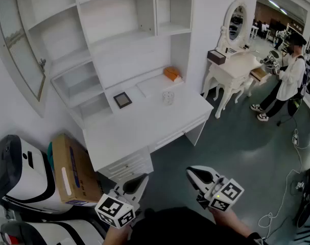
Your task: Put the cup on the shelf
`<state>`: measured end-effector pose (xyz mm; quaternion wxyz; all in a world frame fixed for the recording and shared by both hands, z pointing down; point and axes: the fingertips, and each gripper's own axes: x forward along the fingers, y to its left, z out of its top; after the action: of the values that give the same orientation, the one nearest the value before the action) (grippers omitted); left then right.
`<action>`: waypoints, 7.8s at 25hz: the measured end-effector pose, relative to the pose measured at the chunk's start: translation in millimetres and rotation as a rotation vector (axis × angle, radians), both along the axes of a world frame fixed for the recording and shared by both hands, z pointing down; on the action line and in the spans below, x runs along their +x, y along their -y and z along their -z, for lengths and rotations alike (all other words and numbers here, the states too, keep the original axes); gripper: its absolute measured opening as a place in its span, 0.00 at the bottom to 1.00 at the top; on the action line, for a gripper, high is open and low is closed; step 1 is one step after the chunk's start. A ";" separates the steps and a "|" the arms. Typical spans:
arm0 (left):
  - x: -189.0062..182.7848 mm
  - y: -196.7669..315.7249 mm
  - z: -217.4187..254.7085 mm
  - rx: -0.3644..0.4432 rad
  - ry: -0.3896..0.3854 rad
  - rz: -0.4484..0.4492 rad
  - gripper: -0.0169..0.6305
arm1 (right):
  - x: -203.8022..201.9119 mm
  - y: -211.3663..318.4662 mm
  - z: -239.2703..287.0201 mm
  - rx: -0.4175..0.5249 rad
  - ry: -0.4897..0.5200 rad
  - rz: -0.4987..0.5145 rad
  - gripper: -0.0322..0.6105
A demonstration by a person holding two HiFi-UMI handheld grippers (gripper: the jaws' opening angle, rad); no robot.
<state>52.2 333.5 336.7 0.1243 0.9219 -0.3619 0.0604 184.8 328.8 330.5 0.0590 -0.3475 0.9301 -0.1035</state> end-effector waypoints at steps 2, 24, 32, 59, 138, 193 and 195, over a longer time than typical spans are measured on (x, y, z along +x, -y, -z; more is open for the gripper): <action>4.5 0.5 -0.5 -0.003 0.000 0.005 0.05 | 3.6 0.1 0.2 -0.002 -0.005 0.008 0.07; 111.7 -8.6 -21.7 -0.041 0.013 0.017 0.05 | 105.1 -33.9 -25.1 -0.104 0.101 0.078 0.08; 136.4 24.9 -31.6 -0.062 0.012 -0.008 0.05 | 128.6 -11.0 -31.7 -0.117 0.090 0.056 0.08; 114.2 292.2 -30.2 -0.071 -0.047 -0.128 0.05 | 80.6 249.3 -31.3 -0.164 0.049 0.014 0.08; 114.8 575.6 -248.8 -0.232 0.202 -0.200 0.25 | 23.6 511.0 -149.1 -0.494 -0.072 0.264 0.08; 185.4 560.5 -206.1 -0.214 -0.058 -0.433 0.07 | 73.9 484.1 -114.1 -0.463 -0.019 0.090 0.08; 179.8 554.0 -190.8 -0.203 -0.065 -0.397 0.07 | 74.0 479.3 -105.4 -0.435 -0.017 0.115 0.08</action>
<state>232.0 -220.5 527.5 0.2137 0.9593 -0.1614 0.0899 258.9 -150.5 435.9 -0.0311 -0.2994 0.9046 -0.3019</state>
